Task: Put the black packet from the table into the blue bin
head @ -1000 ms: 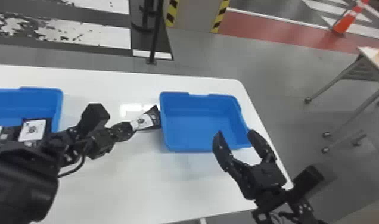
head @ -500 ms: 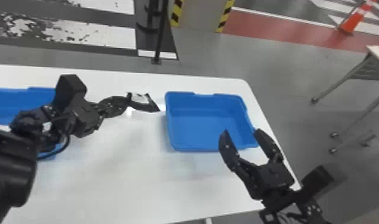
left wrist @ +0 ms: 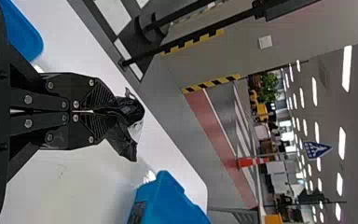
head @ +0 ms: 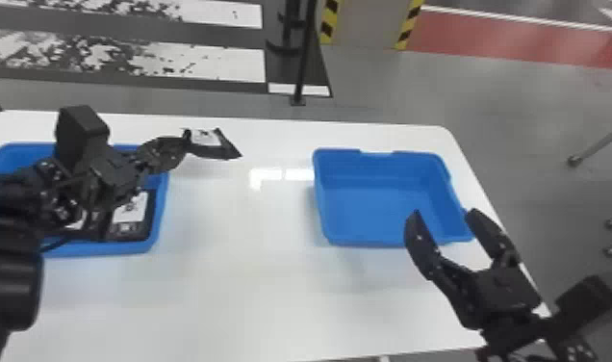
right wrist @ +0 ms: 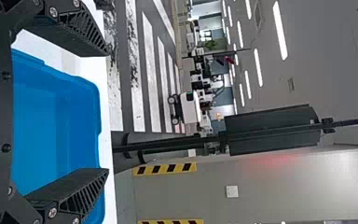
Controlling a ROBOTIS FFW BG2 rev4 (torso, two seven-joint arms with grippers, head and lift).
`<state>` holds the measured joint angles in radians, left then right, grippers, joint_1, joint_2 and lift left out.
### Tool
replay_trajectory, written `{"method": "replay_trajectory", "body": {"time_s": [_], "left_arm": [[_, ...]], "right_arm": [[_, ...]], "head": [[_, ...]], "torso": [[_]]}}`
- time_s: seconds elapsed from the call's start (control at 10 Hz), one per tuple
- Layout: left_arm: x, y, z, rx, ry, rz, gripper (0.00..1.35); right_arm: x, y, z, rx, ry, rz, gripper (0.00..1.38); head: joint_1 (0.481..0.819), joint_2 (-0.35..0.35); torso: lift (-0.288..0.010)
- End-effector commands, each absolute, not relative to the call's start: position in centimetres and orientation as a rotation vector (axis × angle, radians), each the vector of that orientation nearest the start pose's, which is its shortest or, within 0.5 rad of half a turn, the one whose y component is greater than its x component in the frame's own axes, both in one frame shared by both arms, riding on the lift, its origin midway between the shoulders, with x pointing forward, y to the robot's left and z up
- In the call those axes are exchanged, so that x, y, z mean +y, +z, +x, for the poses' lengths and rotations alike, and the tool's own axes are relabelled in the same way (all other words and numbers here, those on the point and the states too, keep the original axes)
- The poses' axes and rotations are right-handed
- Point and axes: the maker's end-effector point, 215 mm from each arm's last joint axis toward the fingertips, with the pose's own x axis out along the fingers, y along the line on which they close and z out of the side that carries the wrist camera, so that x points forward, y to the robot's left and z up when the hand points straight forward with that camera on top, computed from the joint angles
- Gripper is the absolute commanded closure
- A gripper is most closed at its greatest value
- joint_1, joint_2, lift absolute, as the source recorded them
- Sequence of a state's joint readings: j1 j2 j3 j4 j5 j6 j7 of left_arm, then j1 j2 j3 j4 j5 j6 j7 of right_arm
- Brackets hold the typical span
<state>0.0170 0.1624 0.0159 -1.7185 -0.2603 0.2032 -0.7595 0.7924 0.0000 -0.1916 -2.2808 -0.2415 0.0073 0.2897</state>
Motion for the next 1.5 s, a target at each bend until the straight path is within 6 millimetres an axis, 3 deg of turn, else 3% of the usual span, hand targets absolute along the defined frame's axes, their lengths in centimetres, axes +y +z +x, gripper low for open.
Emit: {"method": "replay_trajectory", "body": {"time_s": [0.0, 0.2, 0.5, 0.6, 0.7, 0.8, 1.1, 1.2, 1.4], "left_arm": [[20.6, -37.7, 54.3, 0.248, -0.618, 0.405, 1.21], [25.2, -38.2, 54.0, 0.284, -0.538, 0.428, 1.21], [29.1, -38.7, 51.4, 0.338, -0.490, 0.454, 1.21], [30.4, -39.2, 50.4, 0.367, -0.461, 0.441, 0.94], [31.0, -38.7, 50.1, 0.362, -0.449, 0.446, 0.37], [31.6, -37.8, 50.3, 0.337, -0.436, 0.467, 0.05], [33.8, -35.8, 48.8, 0.293, -0.374, 0.452, 0.19], [34.8, -35.2, 46.9, 0.278, -0.344, 0.437, 0.19], [38.6, -33.3, 41.5, 0.230, -0.206, 0.414, 0.19]], "right_arm": [[-26.0, -31.5, 36.0, 0.055, 0.139, 0.121, 0.13], [-26.0, -31.6, 36.0, 0.057, 0.137, 0.121, 0.13], [-26.0, -31.5, 35.9, 0.057, 0.138, 0.121, 0.13], [-26.1, -31.5, 35.9, 0.057, 0.136, 0.121, 0.13], [-26.0, -31.5, 35.9, 0.057, 0.138, 0.121, 0.13], [-26.1, -31.4, 36.0, 0.054, 0.136, 0.121, 0.13], [-26.0, -31.4, 36.0, 0.054, 0.138, 0.123, 0.13], [-26.0, -31.5, 35.9, 0.057, 0.139, 0.123, 0.13], [-26.0, -31.4, 35.8, 0.056, 0.138, 0.128, 0.13]], "head": [[0.695, -0.120], [0.695, -0.065], [0.695, 0.007], [0.695, 0.026], [0.695, 0.043], [0.695, 0.059], [0.695, 0.085], [0.695, 0.098], [0.695, 0.125]], "torso": [[-0.110], [-0.110], [-0.110], [-0.110], [-0.110], [-0.110], [-0.110], [-0.110], [-0.110]]}}
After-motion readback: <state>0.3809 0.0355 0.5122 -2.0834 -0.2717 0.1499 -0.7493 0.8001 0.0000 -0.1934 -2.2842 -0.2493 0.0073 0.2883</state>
